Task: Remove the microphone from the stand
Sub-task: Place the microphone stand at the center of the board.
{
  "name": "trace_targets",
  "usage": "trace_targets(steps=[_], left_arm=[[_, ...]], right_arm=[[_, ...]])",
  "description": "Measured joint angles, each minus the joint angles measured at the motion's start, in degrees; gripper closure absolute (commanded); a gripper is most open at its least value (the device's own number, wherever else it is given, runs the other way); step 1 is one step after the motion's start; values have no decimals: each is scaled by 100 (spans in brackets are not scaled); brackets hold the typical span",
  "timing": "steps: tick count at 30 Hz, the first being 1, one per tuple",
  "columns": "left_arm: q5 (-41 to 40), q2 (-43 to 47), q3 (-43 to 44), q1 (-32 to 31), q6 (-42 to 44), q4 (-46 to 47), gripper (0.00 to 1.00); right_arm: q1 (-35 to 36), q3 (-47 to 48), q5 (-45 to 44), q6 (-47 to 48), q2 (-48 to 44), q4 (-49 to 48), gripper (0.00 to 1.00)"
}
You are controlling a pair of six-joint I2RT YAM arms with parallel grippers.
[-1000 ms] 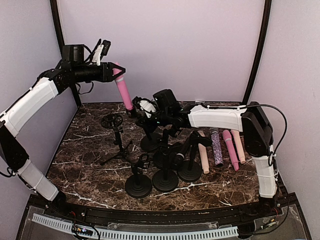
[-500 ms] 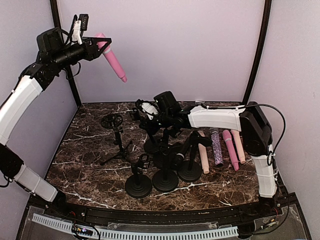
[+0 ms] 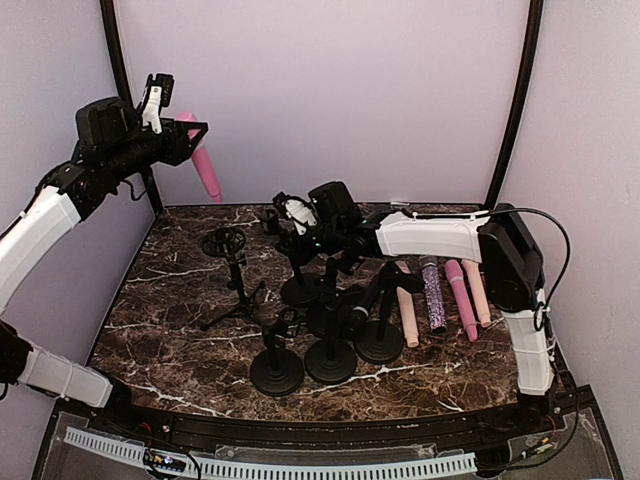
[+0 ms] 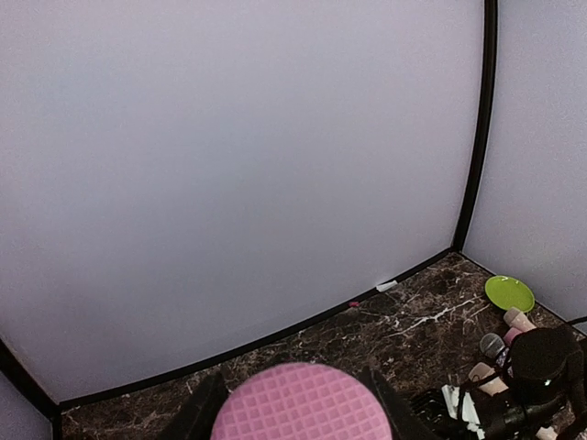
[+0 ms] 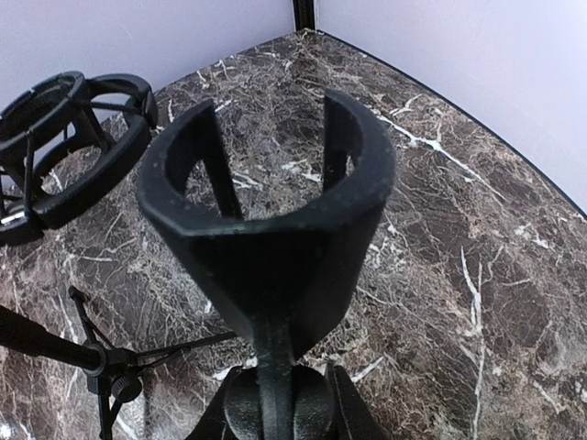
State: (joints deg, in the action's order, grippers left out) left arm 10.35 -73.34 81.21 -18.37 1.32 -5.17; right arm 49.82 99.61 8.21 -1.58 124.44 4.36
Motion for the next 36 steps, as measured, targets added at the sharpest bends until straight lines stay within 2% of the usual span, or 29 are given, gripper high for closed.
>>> trace_targets(steps=[5,11,22,34,36], left_arm=[[-476,586,-852,0,201,319,100],[-754,859,-1368,0,376,542,100],[-737,1045,-1414,0,452,728,100],[-503,1051,-1414,0,450,726,100],[-496,1051,-1414,0,450,726,100]], right_arm=[[-2,-2,4,-140,0,-393,100],[-31,48,-96,-197,92,-820,100],[-120,210,-140,-219,273,-1534,100],[-153,415,-55,-216,448,-1679,93],[-155,492,-42,-216,498,-1679,89]])
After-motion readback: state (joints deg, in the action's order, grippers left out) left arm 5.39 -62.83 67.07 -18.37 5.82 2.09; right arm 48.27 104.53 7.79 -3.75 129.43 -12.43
